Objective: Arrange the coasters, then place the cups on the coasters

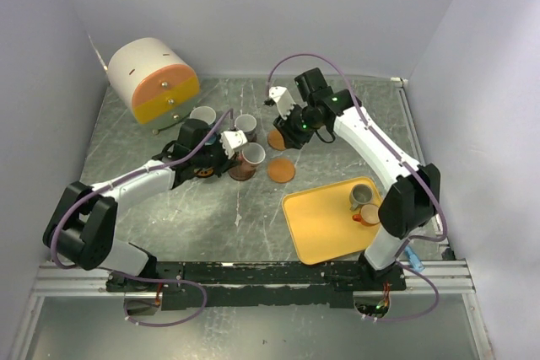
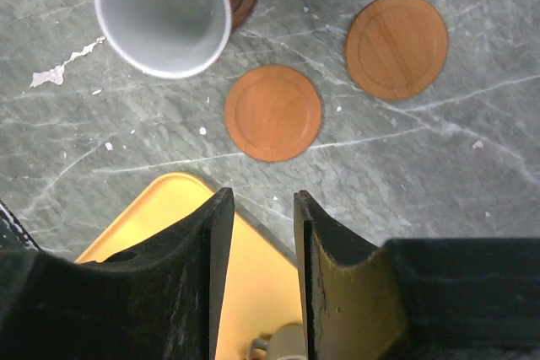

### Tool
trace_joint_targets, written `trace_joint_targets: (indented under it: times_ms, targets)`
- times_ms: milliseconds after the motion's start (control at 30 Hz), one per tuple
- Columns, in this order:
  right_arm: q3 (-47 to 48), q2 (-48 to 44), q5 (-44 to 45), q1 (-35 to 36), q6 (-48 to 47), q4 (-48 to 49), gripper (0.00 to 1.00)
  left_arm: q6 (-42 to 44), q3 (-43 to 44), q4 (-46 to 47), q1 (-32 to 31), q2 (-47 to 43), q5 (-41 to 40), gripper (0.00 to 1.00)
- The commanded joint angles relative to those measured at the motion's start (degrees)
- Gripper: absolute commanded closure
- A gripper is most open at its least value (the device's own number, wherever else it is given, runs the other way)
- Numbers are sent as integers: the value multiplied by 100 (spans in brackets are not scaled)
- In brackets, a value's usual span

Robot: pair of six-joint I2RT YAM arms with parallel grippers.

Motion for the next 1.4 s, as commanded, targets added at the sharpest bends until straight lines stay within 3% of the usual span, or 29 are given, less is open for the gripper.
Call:
trace_joint_targets:
  times_ms: [0,433,1367]
  targets:
    - [-227,-292,-23,-59,77,196,65,-798,-92,1054,60,28,-562,93]
    - [-370,-376,31,-65,61,254,65,-1147,-121,1163,93,382,-800,93]
    - [-710,-648,194,-69,33,375,65,-928,61,595,124,480,-729,93]
